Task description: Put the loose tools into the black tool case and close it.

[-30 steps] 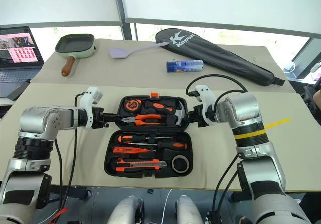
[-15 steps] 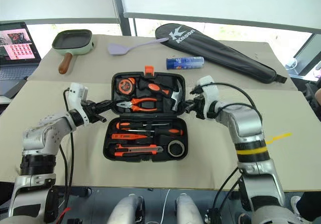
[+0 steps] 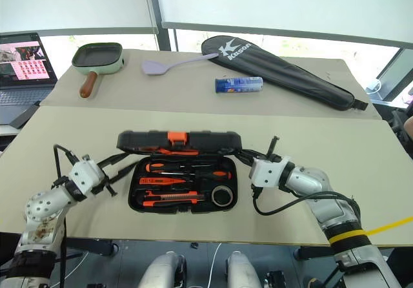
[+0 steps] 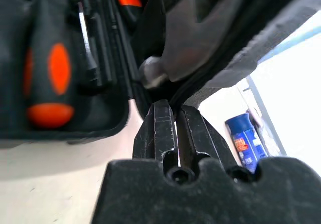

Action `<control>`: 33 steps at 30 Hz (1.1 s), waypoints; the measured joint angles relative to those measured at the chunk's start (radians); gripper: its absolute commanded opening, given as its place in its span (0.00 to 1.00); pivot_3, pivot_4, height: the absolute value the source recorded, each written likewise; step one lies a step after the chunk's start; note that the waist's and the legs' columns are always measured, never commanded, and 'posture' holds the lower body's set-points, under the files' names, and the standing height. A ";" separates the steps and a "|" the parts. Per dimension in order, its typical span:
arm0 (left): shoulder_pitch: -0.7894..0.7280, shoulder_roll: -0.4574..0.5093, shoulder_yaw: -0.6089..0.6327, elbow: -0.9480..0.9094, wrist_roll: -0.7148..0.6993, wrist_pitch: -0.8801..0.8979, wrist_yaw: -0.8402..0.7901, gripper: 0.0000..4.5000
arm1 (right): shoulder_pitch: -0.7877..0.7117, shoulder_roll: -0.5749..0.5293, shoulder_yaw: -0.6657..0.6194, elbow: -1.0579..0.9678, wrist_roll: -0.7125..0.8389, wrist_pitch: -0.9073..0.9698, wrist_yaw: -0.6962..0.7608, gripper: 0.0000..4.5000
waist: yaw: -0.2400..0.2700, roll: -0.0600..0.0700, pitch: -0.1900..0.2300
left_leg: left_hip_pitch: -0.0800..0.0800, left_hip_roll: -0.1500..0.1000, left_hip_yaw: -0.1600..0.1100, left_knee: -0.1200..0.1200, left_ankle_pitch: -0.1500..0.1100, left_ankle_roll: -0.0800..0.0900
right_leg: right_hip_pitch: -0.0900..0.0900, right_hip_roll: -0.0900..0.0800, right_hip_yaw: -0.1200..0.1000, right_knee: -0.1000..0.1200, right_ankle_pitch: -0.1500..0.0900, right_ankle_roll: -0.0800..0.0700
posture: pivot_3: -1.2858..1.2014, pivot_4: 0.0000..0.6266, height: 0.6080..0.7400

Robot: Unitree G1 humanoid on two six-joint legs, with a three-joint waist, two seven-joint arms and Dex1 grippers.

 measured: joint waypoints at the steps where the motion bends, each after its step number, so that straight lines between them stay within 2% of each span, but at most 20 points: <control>1: 0.016 0.018 0.009 0.002 -0.013 -0.001 -0.003 0.72 | 0.010 -0.016 0.000 0.022 -0.011 -0.037 0.001 0.30 | 0.002 0.000 0.000 | 0.001 0.000 0.000 0.000 0.000 0.000 | 0.001 0.000 0.000 0.000 0.000 0.000 | 0.52 0.24 1.00; 6: 0.063 0.071 0.036 0.022 -0.067 0.086 -0.031 0.73 | 0.054 -0.050 0.002 0.089 -0.025 -0.093 0.012 0.66 | -0.003 0.000 0.000 | 0.000 0.001 0.001 0.000 0.000 0.000 | -0.001 0.001 0.001 0.002 0.000 0.000 | 0.52 0.24 1.00; 9: 0.069 0.101 0.046 0.018 -0.108 0.164 -0.040 0.73 | 0.081 -0.075 -0.026 0.070 0.040 -0.078 0.042 0.66 | -0.004 0.000 0.000 | 0.001 0.002 0.001 0.001 0.000 0.000 | -0.001 0.001 0.001 0.002 0.000 0.000 | 0.52 0.24 1.00; 10: 0.065 0.109 0.054 0.011 -0.124 0.202 -0.040 0.73 | 0.105 -0.090 -0.038 0.040 0.096 -0.038 0.074 0.61 | -0.001 0.000 0.000 | 0.001 0.002 0.001 0.001 0.000 0.000 | 0.000 0.001 0.001 0.002 0.000 0.000 | 0.52 0.24 1.00; 13: 0.027 0.119 0.060 -0.005 -0.151 0.292 -0.039 0.56 | 0.217 -0.141 -0.060 -0.089 0.294 0.125 0.193 0.41 | 0.010 0.000 0.000 | 0.001 0.001 0.000 0.001 0.000 0.000 | 0.001 0.000 0.000 0.002 0.000 0.000 | 0.52 0.24 1.00; 15: -0.026 0.119 0.055 -0.018 -0.177 0.380 -0.033 0.38 | 0.315 -0.196 -0.066 -0.215 0.423 0.255 0.279 0.26 | 0.016 0.000 0.000 | 0.001 0.002 -0.001 0.002 0.000 0.000 | 0.004 0.001 -0.001 0.002 0.000 0.000 | 0.52 0.24 1.00; 17: -0.079 0.118 0.043 -0.031 -0.186 0.446 -0.031 0.21 | 0.368 -0.227 -0.075 -0.302 0.479 0.334 0.322 0.10 | 0.015 0.000 0.000 | 0.003 0.002 -0.001 0.003 0.000 0.000 | 0.006 0.001 -0.001 0.001 0.000 0.000 | 0.52 0.24 1.00; 19: -0.149 0.117 0.009 -0.047 -0.187 0.527 -0.034 0.05 | 0.426 -0.259 -0.084 -0.422 0.519 0.422 0.354 0.00 | 0.014 0.000 0.000 | 0.009 0.001 -0.001 0.002 0.000 0.000 | 0.012 0.003 -0.001 0.000 0.000 0.000 | 0.52 0.24 1.00; 20: -0.182 0.115 -0.012 -0.045 -0.181 0.554 -0.037 0.02 | 0.456 -0.274 -0.088 -0.469 0.525 0.453 0.361 0.00 | 0.013 0.000 0.000 | 0.010 0.001 -0.001 0.002 0.000 0.000 | 0.013 0.003 -0.001 0.000 -0.001 0.000 | 0.52 0.24 1.00; 24: -0.295 0.112 -0.110 -0.016 -0.149 0.651 -0.076 0.02 | 0.534 -0.267 -0.074 -0.603 0.500 0.552 0.363 0.00 | 0.010 -0.001 0.000 | 0.010 0.001 -0.001 0.002 0.000 0.000 | 0.013 0.004 -0.001 0.000 -0.001 0.000 | 0.52 0.24 1.00; 29: -0.364 0.102 -0.188 0.079 -0.099 0.676 -0.138 0.02 | 0.529 -0.238 -0.011 -0.630 0.385 0.584 0.369 0.00 | 0.003 -0.001 0.000 | 0.009 0.001 -0.002 0.002 0.000 0.000 | 0.012 0.004 -0.002 0.000 -0.002 0.000 | 0.52 0.24 1.00; 33: -0.422 0.096 -0.222 0.168 -0.061 0.663 -0.192 0.02 | 0.438 -0.134 0.052 -0.600 0.305 0.631 0.339 0.00 | 0.003 -0.002 0.000 | 0.008 0.000 -0.002 0.003 0.000 0.000 | 0.012 0.004 -0.002 0.000 -0.002 0.000 | 0.52 0.24 1.00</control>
